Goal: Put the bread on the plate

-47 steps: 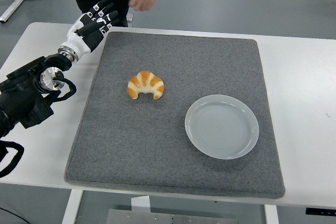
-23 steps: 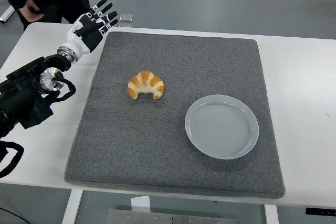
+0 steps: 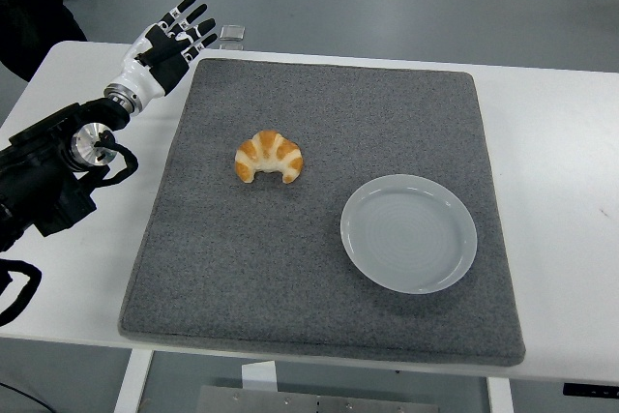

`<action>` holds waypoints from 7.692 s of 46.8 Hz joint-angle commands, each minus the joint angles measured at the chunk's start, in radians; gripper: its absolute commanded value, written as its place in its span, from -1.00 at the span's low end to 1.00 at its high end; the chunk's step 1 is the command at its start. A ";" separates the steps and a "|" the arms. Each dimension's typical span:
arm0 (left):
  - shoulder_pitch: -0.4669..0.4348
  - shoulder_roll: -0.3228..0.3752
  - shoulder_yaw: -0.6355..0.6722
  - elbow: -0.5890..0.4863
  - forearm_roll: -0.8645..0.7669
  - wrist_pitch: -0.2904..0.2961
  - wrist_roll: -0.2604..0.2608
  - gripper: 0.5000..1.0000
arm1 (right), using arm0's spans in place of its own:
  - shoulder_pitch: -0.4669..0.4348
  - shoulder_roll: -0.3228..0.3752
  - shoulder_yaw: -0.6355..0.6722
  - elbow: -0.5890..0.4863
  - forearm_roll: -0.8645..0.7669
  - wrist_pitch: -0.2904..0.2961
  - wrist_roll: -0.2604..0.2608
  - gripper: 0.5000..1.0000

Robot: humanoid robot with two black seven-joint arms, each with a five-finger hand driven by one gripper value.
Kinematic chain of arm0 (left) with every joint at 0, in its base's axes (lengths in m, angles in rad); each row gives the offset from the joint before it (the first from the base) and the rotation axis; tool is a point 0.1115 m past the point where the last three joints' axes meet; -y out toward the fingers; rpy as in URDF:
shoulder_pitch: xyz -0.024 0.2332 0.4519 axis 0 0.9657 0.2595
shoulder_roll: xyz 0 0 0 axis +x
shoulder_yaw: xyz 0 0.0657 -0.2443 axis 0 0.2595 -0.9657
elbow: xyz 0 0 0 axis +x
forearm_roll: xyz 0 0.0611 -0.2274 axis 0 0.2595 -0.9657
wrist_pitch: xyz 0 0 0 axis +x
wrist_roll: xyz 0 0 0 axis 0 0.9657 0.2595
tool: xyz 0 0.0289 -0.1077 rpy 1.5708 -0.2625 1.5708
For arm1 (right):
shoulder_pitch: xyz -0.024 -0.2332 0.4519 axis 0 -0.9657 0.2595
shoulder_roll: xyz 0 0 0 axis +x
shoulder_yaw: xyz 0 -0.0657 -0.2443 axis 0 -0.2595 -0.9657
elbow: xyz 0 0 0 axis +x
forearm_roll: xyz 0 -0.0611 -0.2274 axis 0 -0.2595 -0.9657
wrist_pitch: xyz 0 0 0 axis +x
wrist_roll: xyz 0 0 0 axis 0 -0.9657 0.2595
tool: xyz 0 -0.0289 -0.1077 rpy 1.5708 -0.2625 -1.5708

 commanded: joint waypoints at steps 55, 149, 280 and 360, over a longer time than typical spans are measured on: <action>-0.638 0.380 0.987 -1.019 0.172 0.604 0.000 0.95 | 0.001 0.000 0.000 0.000 0.000 0.000 0.000 0.81; -0.162 0.185 0.761 -0.623 0.834 0.762 -0.157 0.75 | -0.002 0.000 -0.002 0.000 0.000 -0.006 0.000 0.81; -0.571 -0.160 0.866 -0.827 1.106 0.841 -0.071 -1.00 | -0.003 0.000 -0.002 -0.002 0.000 -0.006 0.000 0.81; -0.201 -0.153 0.795 -0.645 1.173 0.936 -0.166 0.46 | -0.003 0.000 0.000 -0.002 0.000 -0.008 0.000 0.81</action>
